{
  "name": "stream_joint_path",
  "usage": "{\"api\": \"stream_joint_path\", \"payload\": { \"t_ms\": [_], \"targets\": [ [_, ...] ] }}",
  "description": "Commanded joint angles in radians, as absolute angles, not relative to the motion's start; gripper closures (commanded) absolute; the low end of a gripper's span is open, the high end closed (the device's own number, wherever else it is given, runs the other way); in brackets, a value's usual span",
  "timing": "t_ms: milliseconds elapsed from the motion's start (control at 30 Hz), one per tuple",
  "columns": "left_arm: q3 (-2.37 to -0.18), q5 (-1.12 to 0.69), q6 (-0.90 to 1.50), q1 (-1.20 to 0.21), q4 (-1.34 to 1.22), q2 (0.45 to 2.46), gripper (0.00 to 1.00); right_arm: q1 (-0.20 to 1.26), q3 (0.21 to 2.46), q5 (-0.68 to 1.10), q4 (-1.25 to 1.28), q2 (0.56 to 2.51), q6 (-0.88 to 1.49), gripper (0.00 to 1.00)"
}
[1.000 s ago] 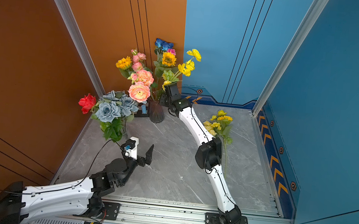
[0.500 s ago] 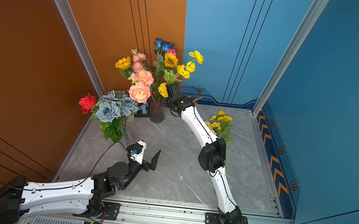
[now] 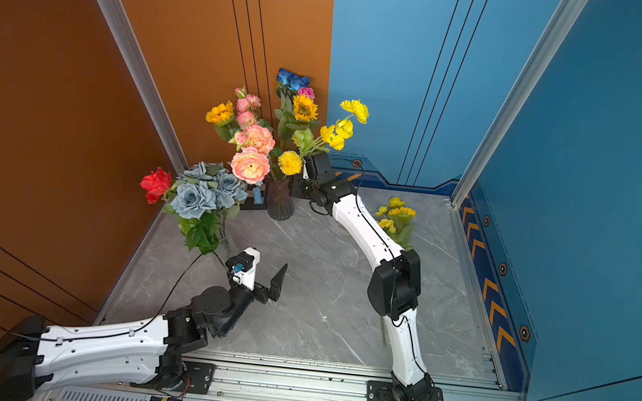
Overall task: Pick out yellow flowers from the vase
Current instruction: Pick up the flower from the vase.
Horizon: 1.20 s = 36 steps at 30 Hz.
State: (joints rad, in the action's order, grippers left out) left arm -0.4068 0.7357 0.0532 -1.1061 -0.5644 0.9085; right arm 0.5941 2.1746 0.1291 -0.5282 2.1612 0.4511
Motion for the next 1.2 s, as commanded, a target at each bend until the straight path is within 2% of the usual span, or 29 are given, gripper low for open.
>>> {"api": "stream_joint_path", "payload": {
  "t_ms": [0, 500, 733, 1167],
  "targets": [
    [-0.42, 0.741, 0.071, -1.097, -0.565, 0.889, 0.02, 0.579, 2.15, 0.182, -0.455, 2.132, 0.426, 0.49],
    [-0.403, 0.749, 0.041, -1.091, -0.563, 0.855, 0.02, 0.544, 2.008, 0.169, -0.236, 2.044, 0.421, 0.43],
    [-0.407, 0.735, 0.038, -1.072, -0.563, 0.854, 0.02, 0.523, 1.842, 0.298, 0.021, 1.978, 0.479, 0.39],
    [-0.399, 0.732, 0.036, -1.067, -0.561, 0.845, 0.02, 0.534, 1.938, 0.316, 0.083, 2.067, 0.526, 0.42]
  ]
}}
